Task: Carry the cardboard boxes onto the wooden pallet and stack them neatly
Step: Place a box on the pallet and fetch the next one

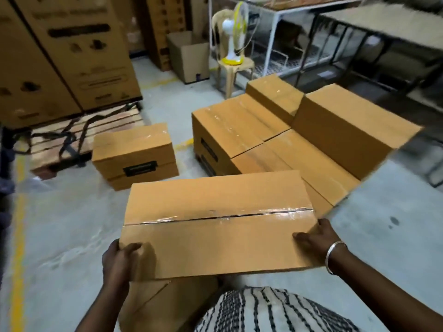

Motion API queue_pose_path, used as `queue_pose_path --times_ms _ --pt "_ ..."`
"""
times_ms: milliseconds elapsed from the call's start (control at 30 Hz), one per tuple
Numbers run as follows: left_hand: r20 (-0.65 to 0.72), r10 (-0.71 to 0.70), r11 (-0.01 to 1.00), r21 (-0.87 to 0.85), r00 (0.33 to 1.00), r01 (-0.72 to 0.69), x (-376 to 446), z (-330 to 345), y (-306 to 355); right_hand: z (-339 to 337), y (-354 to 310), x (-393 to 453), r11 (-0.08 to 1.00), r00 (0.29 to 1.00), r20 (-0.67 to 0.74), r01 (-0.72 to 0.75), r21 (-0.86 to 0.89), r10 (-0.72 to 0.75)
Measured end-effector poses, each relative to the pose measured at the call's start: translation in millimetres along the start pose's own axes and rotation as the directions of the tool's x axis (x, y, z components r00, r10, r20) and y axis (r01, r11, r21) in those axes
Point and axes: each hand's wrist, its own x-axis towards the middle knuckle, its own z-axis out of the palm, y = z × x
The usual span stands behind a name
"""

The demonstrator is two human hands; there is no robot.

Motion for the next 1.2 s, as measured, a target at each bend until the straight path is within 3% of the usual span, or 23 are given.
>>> queue_pose_path --times_ms 267,700,933,1200 --pt "0.201 0.195 0.958 0.171 0.960 -0.231 -24 150 79 -120 59 18 0.974 0.991 -0.105 -0.056 0.220 0.081" --pt "0.302 0.259 0.871 0.336 0.917 -0.357 -118 428 137 -318 146 97 0.913 0.952 -0.209 -0.131 0.386 0.224" --pt "0.357 0.301 0.818 0.380 0.885 -0.431 -104 531 201 -336 138 156 0.872 0.947 -0.178 -0.158 0.464 0.266" --pt "0.469 0.306 0.743 0.427 0.829 -0.515 -23 668 269 -319 93 263 0.802 0.902 -0.107 -0.312 0.509 0.418"
